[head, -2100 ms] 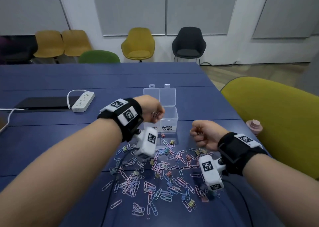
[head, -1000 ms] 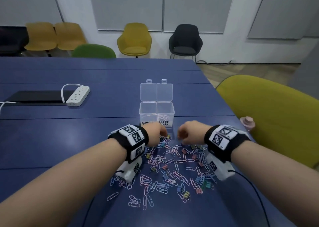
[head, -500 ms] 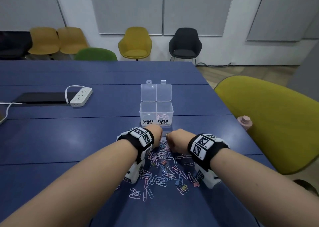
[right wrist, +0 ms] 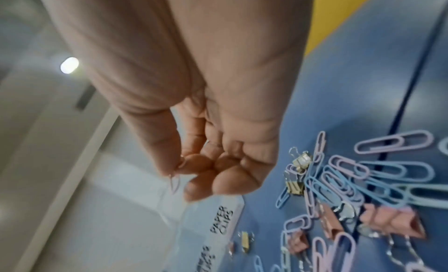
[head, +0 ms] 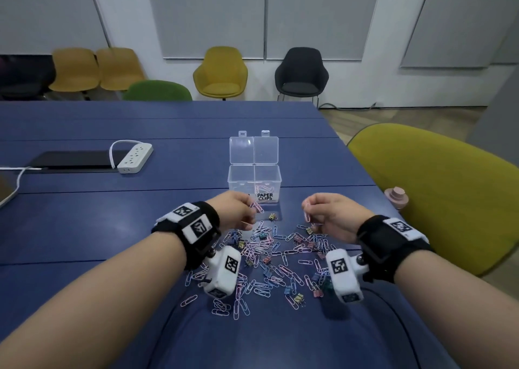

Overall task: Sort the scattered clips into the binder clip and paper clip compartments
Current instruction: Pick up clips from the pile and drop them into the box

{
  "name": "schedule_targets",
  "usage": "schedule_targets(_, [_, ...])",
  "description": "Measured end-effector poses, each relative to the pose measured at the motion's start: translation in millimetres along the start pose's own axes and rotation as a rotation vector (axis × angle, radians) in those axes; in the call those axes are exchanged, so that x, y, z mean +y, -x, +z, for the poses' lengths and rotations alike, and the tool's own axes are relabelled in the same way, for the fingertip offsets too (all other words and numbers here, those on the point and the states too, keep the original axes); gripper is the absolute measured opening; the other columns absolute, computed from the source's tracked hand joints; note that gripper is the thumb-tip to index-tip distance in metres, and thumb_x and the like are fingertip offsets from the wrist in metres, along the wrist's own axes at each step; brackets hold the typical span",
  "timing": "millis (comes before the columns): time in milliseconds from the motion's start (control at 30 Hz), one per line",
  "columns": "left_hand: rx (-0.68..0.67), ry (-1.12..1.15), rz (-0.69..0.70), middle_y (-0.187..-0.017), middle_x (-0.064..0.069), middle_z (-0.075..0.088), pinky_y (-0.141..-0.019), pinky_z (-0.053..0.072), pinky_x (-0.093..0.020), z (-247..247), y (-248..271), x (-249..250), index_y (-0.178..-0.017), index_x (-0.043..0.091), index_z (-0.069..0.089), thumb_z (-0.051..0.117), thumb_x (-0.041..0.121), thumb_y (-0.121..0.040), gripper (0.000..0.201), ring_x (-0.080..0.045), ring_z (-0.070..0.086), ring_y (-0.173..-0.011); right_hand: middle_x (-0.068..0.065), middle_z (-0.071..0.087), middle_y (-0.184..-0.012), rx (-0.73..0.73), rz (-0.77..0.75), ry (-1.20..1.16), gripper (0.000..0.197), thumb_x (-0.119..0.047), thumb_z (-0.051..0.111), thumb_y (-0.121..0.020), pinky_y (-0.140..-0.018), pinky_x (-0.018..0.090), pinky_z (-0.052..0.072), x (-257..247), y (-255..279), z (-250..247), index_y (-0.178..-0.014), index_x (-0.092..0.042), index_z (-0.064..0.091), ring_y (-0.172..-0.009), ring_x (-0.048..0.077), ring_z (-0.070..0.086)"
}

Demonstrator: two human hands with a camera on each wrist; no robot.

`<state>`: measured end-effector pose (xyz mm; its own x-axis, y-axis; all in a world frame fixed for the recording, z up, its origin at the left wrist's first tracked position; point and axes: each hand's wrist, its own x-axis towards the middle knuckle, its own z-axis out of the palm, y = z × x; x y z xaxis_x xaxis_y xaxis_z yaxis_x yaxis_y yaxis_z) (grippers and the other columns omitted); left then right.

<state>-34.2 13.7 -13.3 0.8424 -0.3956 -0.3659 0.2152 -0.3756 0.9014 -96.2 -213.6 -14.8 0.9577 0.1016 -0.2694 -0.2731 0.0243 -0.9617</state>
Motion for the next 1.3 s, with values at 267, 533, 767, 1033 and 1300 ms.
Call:
schedule_targets(267, [-0.230, 0.673, -0.104, -0.065, -0.008, 0.048, -0.044, 0.040, -0.020, 8.8, 19.9, -1.7, -0.071, 0.007, 0.047, 0.038, 0.003, -0.067, 0.011, -0.017, 0.043, -0.051, 0.006, 0.051, -0.063, 0.033, 0.104, -0.540, 0.017, -0.007, 0.065, -0.071, -0.048, 0.023, 0.050, 8.4, 26.8, -28.5, -0.070, -0.008, 0.048, -0.053, 0.015, 0.055])
schedule_targets(533, [0.017, -0.595, 0.006, -0.067, 0.002, 0.052, -0.050, 0.040, -0.022, 44.7, 1.7, -5.0, -0.070, 0.017, 0.056, 0.066, 0.031, -0.086, 0.024, -0.010, 0.042, -0.052, 0.007, 0.057, -0.076, 0.281, 0.232, 1.172, 0.021, -0.026, 0.057, -0.090, -0.059, 0.024, 0.041, 17.9, 16.8, -25.0, -0.077, -0.010, 0.053, -0.065, 0.020, 0.050])
schedule_targets(767, [-0.023, -0.993, 0.087, -0.087, -0.002, 0.065, -0.069, 0.050, -0.028, 74.6, -3.9, -2.0, -0.089, 0.011, 0.067, 0.075, 0.032, -0.077, 0.025, -0.018, 0.060, -0.078, 0.012, 0.069, -0.096, 0.317, 0.253, 1.271, 0.022, -0.024, 0.069, -0.081, -0.067, 0.028, 0.050, 28.0, -3.2, -7.0, -0.092, -0.005, 0.065, -0.082, 0.026, 0.063])
schedule_targets(1033, [-0.059, -1.241, 0.078, -0.097, -0.010, 0.065, -0.086, 0.054, -0.034, 86.1, -7.9, 0.0, -0.105, 0.004, 0.069, 0.062, 0.025, -0.088, 0.028, -0.025, 0.060, -0.087, 0.015, 0.064, -0.088, 0.261, 0.217, 1.303, 0.017, -0.005, 0.054, -0.084, -0.076, 0.033, 0.055, 33.1, -13.7, 7.0, -0.096, -0.002, 0.066, -0.082, 0.031, 0.062])
schedule_targets(1300, [-0.070, -1.139, 0.113, -0.079, -0.007, 0.053, -0.063, 0.043, -0.028, 77.3, 7.2, 5.0, -0.084, 0.012, 0.056, 0.046, 0.025, -0.091, 0.018, -0.022, 0.050, -0.072, 0.008, 0.052, -0.064, 0.223, 0.178, 0.714, 0.016, -0.006, 0.059, -0.084, -0.043, 0.019, 0.034, 25.2, 5.2, -11.2, -0.068, -0.010, 0.061, -0.051, 0.015, 0.039])
